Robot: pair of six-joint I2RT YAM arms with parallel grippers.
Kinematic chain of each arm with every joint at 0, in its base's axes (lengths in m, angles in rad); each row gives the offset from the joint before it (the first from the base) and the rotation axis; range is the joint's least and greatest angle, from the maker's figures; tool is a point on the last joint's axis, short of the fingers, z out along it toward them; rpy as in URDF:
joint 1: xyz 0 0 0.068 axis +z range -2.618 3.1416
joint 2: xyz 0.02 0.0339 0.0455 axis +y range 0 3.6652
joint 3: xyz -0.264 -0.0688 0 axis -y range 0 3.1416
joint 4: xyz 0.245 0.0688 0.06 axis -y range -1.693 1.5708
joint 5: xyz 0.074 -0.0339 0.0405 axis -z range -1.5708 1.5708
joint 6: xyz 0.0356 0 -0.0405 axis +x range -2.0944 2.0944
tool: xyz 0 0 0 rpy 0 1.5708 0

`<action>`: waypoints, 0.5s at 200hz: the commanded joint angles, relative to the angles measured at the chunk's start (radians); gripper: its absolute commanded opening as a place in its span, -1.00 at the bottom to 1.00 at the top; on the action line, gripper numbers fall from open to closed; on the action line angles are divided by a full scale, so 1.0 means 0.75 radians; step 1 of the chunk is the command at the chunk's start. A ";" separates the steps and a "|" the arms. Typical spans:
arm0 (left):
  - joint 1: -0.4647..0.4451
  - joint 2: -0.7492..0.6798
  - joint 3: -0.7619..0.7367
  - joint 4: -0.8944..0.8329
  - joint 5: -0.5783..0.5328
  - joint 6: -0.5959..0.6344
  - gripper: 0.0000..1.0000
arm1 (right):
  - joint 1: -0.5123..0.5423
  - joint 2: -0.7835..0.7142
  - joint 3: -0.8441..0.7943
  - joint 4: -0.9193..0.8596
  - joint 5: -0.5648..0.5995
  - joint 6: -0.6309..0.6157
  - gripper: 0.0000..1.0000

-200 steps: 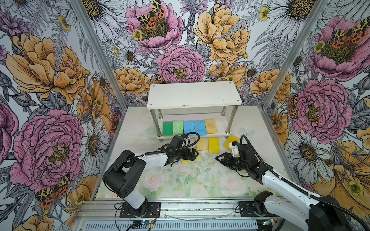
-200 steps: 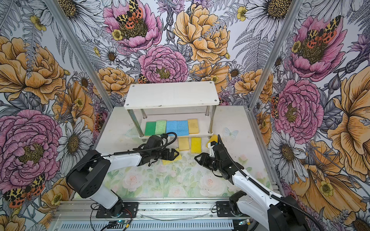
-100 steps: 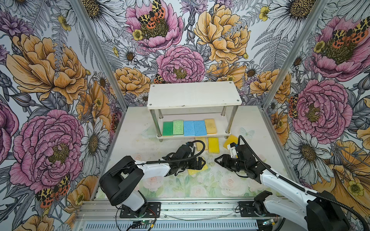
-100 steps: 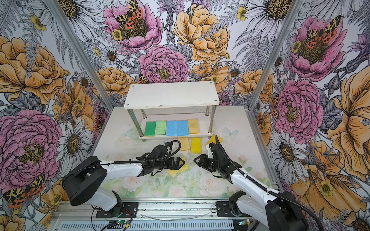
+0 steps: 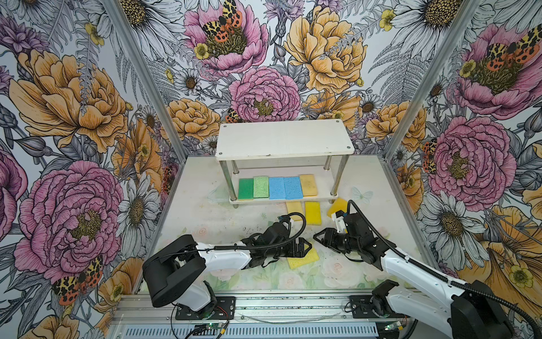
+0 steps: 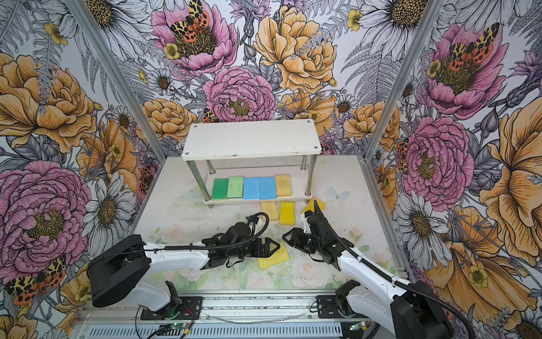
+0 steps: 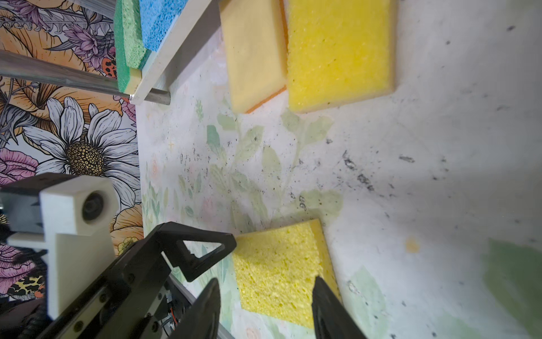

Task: Place and organize the cleaning sponges onto the shelf
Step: 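Lower the right gripper onto the yellow cellulose sponge and grasp it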

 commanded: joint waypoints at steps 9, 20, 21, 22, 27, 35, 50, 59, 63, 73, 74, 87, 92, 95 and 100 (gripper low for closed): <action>0.080 -0.122 0.061 -0.165 -0.030 0.077 0.98 | 0.078 -0.067 -0.015 -0.018 -0.008 0.106 0.04; 0.123 -0.126 0.071 -0.177 -0.003 0.098 0.98 | 0.123 -0.070 -0.026 -0.020 -0.046 0.139 0.05; 0.128 -0.125 0.071 -0.176 0.000 0.099 0.97 | 0.127 -0.069 -0.027 -0.020 -0.050 0.142 0.05; 0.129 -0.124 0.071 -0.176 0.004 0.100 0.97 | 0.131 -0.068 -0.028 -0.020 -0.055 0.143 0.05; 0.151 -0.118 0.071 -0.174 0.021 0.105 0.98 | 0.154 -0.064 -0.033 -0.022 -0.069 0.159 0.05; 0.180 -0.102 0.068 -0.155 0.049 0.106 0.97 | 0.195 -0.056 -0.043 -0.021 -0.087 0.185 0.06; 0.215 -0.063 0.056 -0.096 0.087 0.105 0.98 | 0.273 -0.033 -0.066 -0.020 -0.096 0.207 0.07; 0.228 -0.038 0.055 -0.075 0.105 0.103 0.98 | 0.308 -0.016 -0.085 -0.020 -0.096 0.217 0.08; 0.232 -0.028 0.055 -0.066 0.114 0.101 0.97 | 0.319 -0.009 -0.093 -0.020 -0.095 0.219 0.08; 0.237 -0.007 0.054 -0.042 0.127 0.093 0.97 | 0.341 0.018 -0.103 -0.018 -0.094 0.222 0.09; 0.237 -0.005 0.053 -0.039 0.127 0.091 0.97 | 0.343 0.020 -0.104 -0.018 -0.093 0.221 0.09; 0.237 0.007 0.047 -0.017 0.132 0.080 0.98 | 0.354 0.060 -0.102 -0.016 -0.087 0.211 0.09; 0.236 0.009 0.044 -0.008 0.135 0.074 0.98 | 0.354 0.074 -0.100 -0.016 -0.080 0.203 0.10; 0.237 0.009 0.041 -0.004 0.135 0.074 0.98 | 0.354 0.084 -0.096 -0.015 -0.075 0.197 0.10; 0.237 0.008 0.037 0.001 0.135 0.070 0.98 | 0.354 0.102 -0.089 -0.013 -0.064 0.190 0.11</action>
